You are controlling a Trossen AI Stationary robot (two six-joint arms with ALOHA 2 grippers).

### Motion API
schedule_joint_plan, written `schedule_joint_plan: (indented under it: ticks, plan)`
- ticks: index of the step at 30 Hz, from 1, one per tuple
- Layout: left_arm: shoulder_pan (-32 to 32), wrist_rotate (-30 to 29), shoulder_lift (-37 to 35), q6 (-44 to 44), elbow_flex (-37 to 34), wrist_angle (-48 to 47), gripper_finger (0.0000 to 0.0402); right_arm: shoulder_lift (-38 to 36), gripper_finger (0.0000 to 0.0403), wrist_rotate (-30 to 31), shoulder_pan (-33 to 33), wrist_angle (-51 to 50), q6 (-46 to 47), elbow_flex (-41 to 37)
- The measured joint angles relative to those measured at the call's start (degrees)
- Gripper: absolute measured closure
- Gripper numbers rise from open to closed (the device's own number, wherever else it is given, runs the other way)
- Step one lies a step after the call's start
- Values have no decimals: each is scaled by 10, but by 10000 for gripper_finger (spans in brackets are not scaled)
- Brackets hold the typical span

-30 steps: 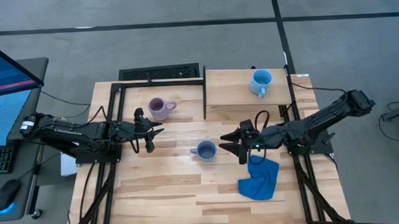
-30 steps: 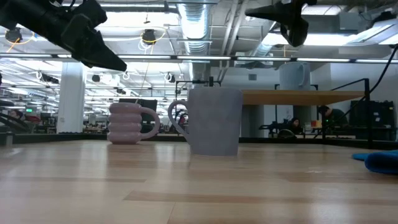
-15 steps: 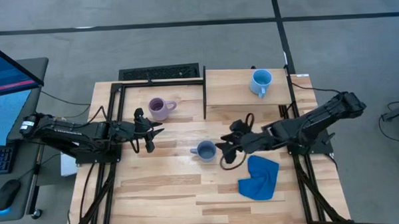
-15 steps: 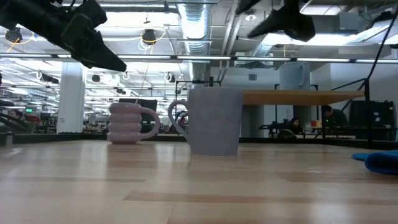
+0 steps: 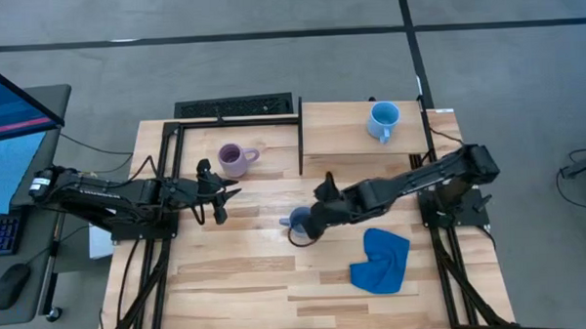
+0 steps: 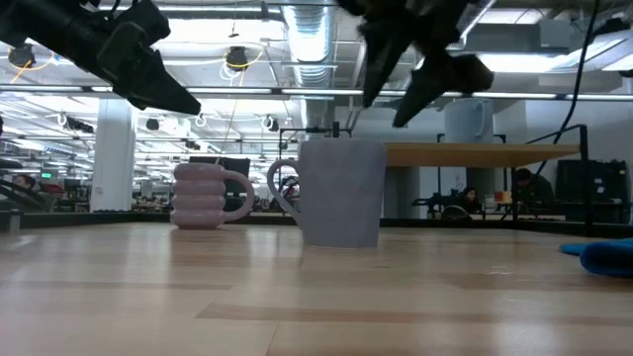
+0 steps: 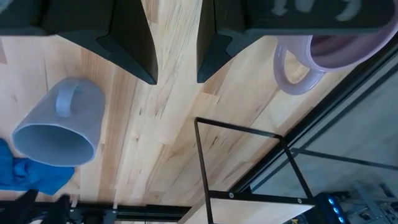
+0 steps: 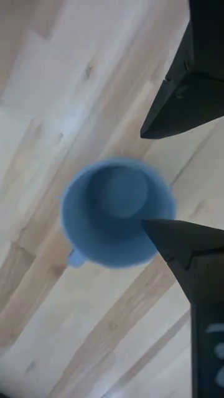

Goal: Stack small to large cups/mugs on shelf
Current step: Put the blue mug on the shelf

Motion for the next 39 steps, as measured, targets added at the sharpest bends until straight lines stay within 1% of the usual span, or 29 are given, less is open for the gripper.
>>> schedule_joint_plan:
  ticks: [4,7,15,39]
  plan:
    - [0,0,0,0,0,-1,298,32,159,-30,-15,-3,14,20]
    - [0,1,0,0,0,-1,298,46,159,-36,-22,-11,44,26]
    - [0,16,0,0,0,-9,298,47,159,-45,-22,-52,111,26]
    - [0,17,0,-6,0,-12,298,47,159,-45,-29,-38,131,25]
